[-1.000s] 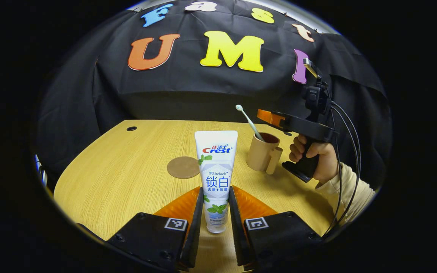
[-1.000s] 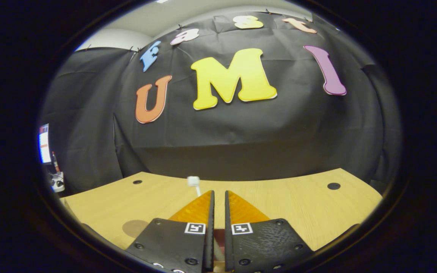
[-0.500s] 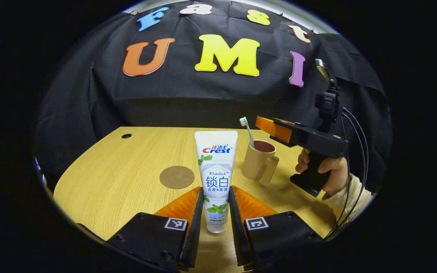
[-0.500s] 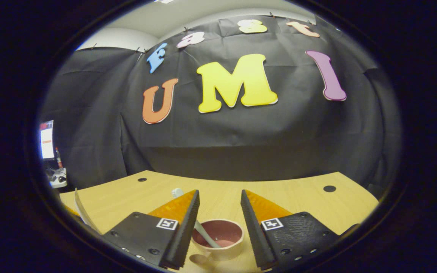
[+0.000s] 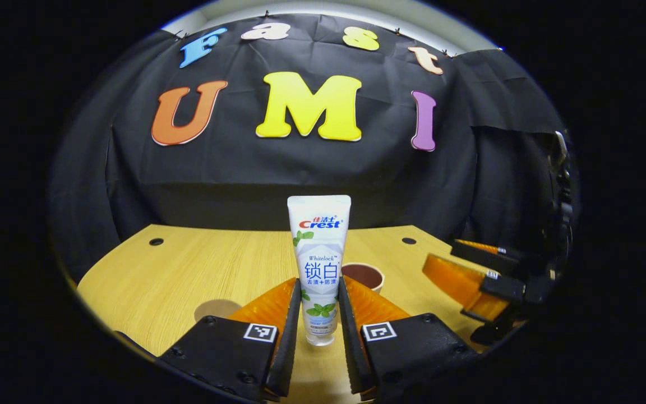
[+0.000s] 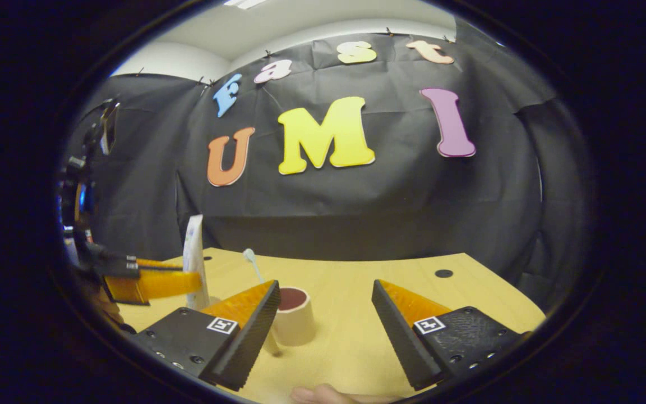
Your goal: Put the toothbrush and toothpaste on the desktop into the cup, then pick up the cup and place it on the coaster on the desktop.
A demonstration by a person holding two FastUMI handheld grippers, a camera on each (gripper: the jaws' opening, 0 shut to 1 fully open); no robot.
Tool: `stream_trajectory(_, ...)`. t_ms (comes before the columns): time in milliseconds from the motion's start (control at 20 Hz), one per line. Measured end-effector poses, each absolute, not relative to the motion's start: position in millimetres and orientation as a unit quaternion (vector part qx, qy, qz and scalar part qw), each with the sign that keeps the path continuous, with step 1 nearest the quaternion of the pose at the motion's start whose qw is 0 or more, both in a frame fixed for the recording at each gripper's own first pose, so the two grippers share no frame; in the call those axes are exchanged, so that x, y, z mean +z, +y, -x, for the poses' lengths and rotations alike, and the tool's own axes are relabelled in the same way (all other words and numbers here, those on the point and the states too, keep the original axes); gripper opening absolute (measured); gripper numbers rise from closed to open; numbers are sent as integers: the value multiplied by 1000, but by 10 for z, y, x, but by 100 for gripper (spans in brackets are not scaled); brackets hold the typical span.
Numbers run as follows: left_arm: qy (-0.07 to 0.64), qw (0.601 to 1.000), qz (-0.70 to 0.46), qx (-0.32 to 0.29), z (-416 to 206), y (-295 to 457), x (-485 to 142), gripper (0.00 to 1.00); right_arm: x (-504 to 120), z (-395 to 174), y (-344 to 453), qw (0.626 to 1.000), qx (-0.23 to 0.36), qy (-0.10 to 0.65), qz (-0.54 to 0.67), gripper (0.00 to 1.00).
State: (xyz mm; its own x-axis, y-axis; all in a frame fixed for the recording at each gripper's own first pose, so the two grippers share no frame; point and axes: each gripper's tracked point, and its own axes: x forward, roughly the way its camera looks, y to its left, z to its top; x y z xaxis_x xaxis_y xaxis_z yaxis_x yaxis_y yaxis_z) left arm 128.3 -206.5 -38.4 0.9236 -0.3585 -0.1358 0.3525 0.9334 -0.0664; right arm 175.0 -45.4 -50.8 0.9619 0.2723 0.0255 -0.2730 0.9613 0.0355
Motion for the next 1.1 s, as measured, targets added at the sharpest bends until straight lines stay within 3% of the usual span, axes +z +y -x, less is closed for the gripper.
stream_trajectory(200, 45, 980, 16, -193, -1496, -2415, -159, 41, -720, -1725, -772, 995, 97, -7, -16, 97)
stream_trajectory(600, 24, 981, -1, -191, -1869, -2784, -103, 41, -842, -1716, -719, 988, 128, 32, -87, 97)
stream_trajectory(650, 28, 981, -4, -192, -1895, -2816, -136, 46, -837, -1735, -751, 987, 126, 32, -96, 96)
stream_trajectory(700, 33, 980, -5, -194, -1909, -2844, -185, 41, -837, -1754, -784, 987, 123, 31, -103, 97)
stream_trajectory(1100, 37, 981, 6, -188, -1948, -2781, -211, 45, -915, -1807, -850, 981, 119, 54, -143, 96)
